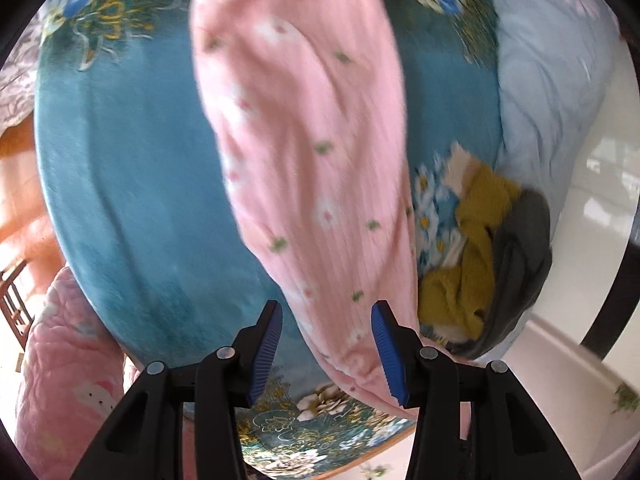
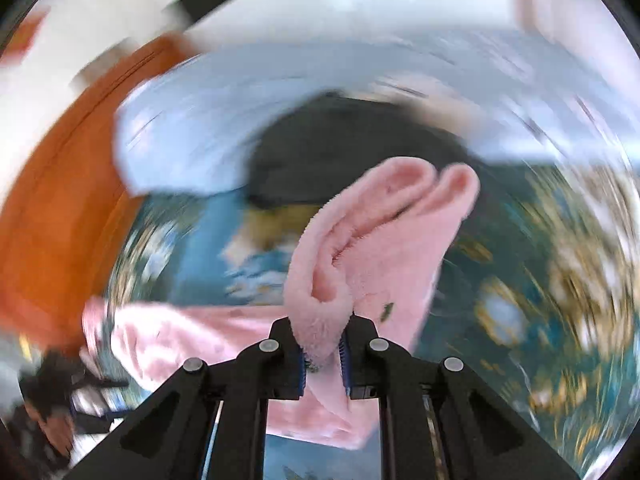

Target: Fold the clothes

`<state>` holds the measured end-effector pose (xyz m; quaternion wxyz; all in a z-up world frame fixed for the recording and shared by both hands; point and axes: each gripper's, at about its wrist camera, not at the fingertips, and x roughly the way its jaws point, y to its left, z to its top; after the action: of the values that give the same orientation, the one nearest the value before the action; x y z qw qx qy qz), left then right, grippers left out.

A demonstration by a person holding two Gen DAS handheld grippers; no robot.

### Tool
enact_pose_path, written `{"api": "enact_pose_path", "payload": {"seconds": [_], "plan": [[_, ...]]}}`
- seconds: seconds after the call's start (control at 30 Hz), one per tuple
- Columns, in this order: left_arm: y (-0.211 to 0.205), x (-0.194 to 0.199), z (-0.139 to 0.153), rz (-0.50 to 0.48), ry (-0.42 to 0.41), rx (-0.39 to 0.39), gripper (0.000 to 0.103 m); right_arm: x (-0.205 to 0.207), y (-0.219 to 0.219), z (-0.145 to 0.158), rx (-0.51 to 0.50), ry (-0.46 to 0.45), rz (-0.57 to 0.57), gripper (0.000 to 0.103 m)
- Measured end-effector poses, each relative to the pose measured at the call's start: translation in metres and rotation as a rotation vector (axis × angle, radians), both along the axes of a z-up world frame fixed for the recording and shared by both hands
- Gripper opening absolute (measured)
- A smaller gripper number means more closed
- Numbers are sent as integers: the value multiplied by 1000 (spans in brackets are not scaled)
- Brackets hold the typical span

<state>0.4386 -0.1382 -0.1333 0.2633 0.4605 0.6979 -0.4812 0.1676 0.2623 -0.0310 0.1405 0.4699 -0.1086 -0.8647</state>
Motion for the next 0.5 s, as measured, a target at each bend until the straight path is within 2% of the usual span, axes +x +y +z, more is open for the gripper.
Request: {"api": "enact_pose_path", "payload": {"seconds": [0.1,0.2,0.3,0.4,0.5], "plan": [[-38,30,-12,26,-3,13,51,-2,-91,-23,39,-47,131,13],[-74,53,-20,30,-8,18,52,0,-168,-79,126,-191,214,13],[-109,71,-28,27,-7,22,54,11,-219,-129,219,-321,253,13],[-139,81,-38,31,8,24,54,26,-243,-137,266,-331,246,14],[-162,83,-48,30,22,27,55,29,-259,-126,275,-296,222,14]]}}
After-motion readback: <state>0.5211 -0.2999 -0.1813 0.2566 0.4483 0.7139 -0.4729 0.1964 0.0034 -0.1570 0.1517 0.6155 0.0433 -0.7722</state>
